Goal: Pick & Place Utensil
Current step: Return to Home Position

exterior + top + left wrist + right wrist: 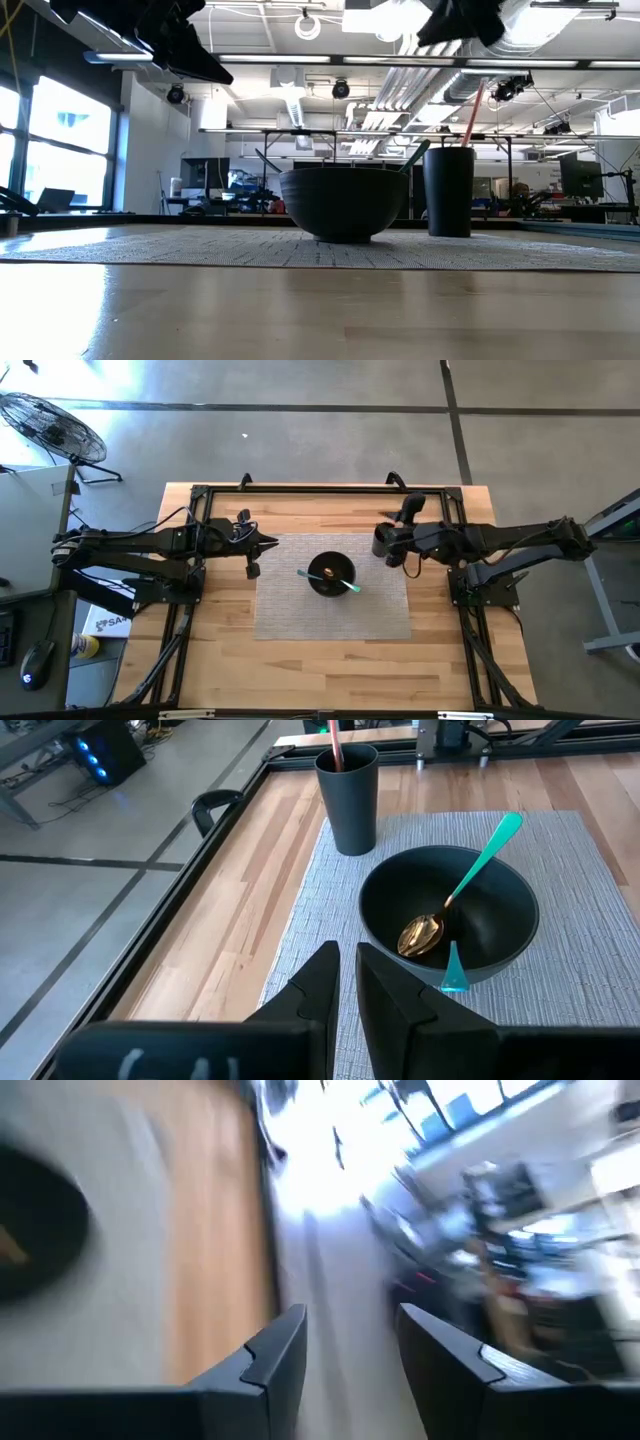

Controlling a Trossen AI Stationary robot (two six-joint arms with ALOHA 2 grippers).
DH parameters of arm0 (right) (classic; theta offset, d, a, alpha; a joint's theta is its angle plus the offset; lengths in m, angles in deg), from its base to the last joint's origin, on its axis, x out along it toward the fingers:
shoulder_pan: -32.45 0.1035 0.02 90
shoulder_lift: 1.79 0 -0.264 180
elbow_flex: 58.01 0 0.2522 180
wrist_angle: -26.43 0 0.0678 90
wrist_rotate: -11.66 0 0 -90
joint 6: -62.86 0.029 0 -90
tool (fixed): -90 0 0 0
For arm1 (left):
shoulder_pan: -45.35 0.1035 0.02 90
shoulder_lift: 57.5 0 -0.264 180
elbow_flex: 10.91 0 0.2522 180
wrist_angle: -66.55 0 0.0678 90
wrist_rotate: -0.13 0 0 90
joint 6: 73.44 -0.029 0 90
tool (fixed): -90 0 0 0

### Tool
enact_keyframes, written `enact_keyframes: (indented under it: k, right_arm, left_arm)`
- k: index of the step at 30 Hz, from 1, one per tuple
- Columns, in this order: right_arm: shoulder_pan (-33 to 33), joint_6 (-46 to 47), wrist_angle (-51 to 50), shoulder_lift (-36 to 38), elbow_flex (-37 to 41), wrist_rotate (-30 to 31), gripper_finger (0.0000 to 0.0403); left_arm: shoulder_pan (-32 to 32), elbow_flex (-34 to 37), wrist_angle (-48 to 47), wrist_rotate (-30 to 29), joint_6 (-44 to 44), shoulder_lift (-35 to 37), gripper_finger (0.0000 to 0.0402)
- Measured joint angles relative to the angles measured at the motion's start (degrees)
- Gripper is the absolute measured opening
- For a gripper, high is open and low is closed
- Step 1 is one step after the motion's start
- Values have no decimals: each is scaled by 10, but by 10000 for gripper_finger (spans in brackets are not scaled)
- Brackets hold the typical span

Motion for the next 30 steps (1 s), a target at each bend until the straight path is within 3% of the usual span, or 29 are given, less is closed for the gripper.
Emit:
enact_keyframes:
  k: [8,13,19,27,30]
  right_arm:
    - [-1,209,57,-3,0,-289,146]
    - [9,254,58,-22,0,-409,135]
    - [50,258,66,-54,0,-453,108]
    - [112,253,90,-87,1,-480,17]
    - [130,260,92,-99,1,-481,6]
  left_arm:
    - [0,0,0,0,0,0,35]
    - [0,0,0,0,0,0,35]
    - [0,0,0,0,0,0,35]
    - [0,0,0,0,0,0,35]
    - [0,0,0,0,0,0,35]
